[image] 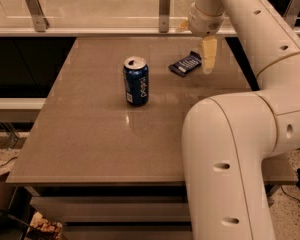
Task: Pick rxbar blueberry
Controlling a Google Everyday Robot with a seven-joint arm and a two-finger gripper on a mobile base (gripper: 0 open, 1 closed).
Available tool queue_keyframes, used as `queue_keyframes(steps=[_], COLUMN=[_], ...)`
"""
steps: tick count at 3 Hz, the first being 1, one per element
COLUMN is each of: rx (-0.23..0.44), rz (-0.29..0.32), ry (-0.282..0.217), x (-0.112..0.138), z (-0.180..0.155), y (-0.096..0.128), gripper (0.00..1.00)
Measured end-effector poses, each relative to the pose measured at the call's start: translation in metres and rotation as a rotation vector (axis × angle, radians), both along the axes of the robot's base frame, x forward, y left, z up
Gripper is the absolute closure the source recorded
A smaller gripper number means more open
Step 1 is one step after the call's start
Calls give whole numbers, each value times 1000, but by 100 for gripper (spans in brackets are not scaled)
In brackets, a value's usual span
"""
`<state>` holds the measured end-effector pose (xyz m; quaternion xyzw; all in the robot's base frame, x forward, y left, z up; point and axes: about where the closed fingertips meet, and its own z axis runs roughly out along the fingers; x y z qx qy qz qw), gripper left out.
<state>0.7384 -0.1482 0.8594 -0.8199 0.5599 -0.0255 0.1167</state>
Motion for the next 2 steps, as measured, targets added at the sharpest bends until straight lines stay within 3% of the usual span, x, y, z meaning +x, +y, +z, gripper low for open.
queue_keyframes(steps=[2], rx=[-24], rz=[-14], ry=[28], x=[0], z=[-15], y=[-15], gripper=[0])
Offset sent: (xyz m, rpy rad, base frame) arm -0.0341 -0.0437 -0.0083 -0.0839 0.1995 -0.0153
